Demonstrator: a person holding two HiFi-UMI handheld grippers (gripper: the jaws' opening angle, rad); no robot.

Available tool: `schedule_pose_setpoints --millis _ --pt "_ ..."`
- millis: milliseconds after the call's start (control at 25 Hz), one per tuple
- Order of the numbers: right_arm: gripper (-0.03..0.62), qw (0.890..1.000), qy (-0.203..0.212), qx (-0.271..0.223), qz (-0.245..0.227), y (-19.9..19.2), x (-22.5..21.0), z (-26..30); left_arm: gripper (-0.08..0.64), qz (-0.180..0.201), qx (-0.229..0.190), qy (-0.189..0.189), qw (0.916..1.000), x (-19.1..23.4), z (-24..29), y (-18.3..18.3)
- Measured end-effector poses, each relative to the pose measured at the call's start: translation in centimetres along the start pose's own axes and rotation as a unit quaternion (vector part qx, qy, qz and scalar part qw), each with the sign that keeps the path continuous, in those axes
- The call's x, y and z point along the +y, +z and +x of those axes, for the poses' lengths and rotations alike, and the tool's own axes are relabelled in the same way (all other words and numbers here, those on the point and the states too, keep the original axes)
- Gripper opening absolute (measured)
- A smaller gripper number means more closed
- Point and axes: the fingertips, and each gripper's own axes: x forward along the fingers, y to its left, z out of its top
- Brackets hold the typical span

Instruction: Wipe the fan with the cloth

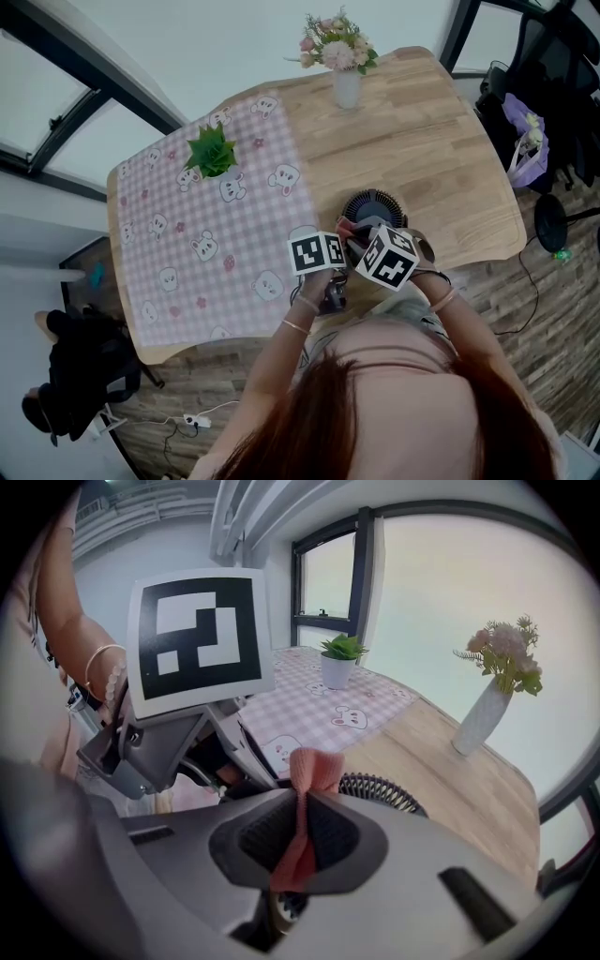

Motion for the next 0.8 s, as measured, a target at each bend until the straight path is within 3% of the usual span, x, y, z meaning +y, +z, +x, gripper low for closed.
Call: schedule_pose_setpoints --millis 800 --pt "0.028 1.0 0.014 -0.004 0.008 1.3 -1.6 1.0 0.091 -0.011 -0.003 0.003 0.9999 0.1 0.1 0.1"
